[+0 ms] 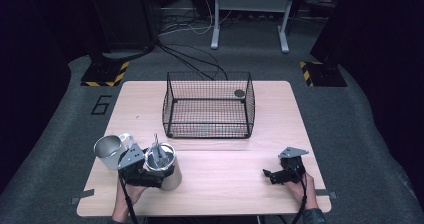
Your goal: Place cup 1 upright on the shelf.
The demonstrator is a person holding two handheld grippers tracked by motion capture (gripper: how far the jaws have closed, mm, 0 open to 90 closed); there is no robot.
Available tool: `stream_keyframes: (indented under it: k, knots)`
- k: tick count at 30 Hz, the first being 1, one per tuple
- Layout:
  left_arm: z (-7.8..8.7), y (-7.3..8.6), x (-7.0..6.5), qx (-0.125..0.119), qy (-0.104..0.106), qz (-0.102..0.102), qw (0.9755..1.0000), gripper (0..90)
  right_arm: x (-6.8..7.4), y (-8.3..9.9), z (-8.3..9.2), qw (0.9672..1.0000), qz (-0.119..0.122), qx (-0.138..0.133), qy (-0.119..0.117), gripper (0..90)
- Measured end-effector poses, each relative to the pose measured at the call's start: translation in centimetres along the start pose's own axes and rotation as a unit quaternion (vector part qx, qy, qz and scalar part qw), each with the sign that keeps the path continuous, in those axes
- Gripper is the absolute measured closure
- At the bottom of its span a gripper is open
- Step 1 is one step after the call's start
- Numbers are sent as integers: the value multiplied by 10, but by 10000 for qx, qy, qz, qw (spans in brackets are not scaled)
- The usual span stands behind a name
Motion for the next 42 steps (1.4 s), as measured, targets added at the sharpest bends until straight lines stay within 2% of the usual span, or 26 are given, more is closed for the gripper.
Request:
stream_keyframes:
  k: [7,16,29,42]
  knots:
    - [-4,-1,0,67,-42,-53,10000,5,0,0,0,10000,-4,0,-1,1]
    - [-5,-2,-2,71,-198,-81,9997,21,0,0,0,10000,-1,1,-8,1]
    - [-4,-4,-3,111,-250,-146,9995,24,0,0,0,10000,-17,-27,5,1]
    - [2,-21,-1,20,-333,-209,9992,24,0,-1,-1,10000,-17,-29,-3,0]
Point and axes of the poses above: each handheld gripper's, and its own axes: z roughly backward along the jaws, y roughly out of its underside, x roughly to its left, the point moved 6 cm from there along -z, roughly forward along the jaws, and after that the axes turned 8 degrees about x, right-handed, at the moved point
